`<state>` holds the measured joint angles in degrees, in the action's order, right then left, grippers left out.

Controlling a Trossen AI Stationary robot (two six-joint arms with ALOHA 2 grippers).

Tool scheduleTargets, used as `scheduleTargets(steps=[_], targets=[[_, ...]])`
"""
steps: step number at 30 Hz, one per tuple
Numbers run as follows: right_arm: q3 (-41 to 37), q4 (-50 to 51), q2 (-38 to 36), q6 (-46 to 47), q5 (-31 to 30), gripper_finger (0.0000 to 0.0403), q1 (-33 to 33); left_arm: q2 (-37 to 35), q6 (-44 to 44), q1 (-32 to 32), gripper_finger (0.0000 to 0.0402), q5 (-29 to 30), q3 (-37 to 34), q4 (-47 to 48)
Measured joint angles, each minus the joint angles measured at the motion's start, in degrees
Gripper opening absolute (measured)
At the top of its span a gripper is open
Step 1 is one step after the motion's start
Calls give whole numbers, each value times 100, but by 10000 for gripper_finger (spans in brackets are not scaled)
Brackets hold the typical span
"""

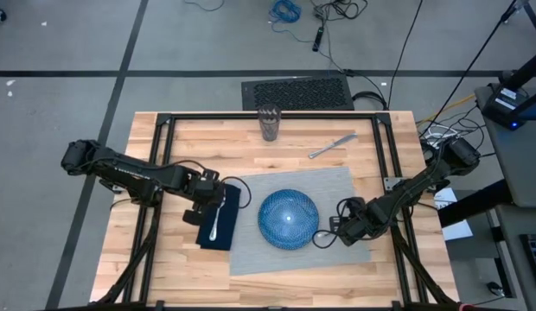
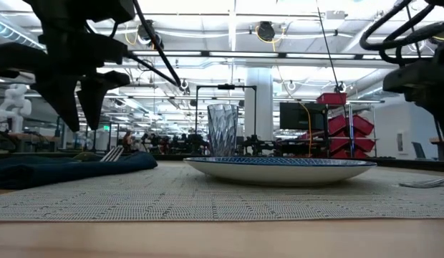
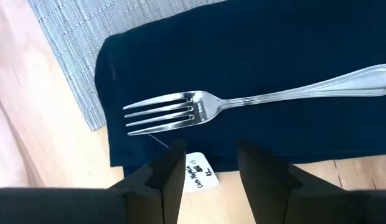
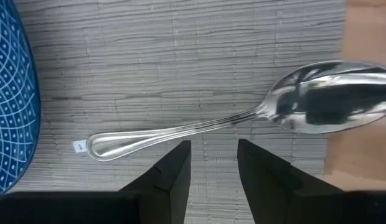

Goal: Set table place
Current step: Put the silver spoon to the right of the blue plate on the gray placemat

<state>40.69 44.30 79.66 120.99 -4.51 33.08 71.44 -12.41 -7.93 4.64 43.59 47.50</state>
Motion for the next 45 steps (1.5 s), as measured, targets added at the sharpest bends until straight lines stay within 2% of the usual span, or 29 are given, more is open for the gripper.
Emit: scheduleTargets(steps=[4,11,20,33,38,45], targets=[[-34,-113,0,-13,-44,116,-13,0,-8,-8,130,2,0,-41],[-680,-1315,-28,5,-21,116,-10,0,-8,-8,130,7,0,-109],[-734,-1221,-99,-88,-82,116,-7,0,-52,-8,130,9,0,-273],[-763,-343,-321,-120,-195,116,37,0,-152,-3,130,11,0,-362],[-748,-551,-352,-69,-561,116,34,0,-161,-3,130,11,0,-363],[-741,-1074,-339,-128,-517,116,26,0,-159,-3,130,13,0,-362]])
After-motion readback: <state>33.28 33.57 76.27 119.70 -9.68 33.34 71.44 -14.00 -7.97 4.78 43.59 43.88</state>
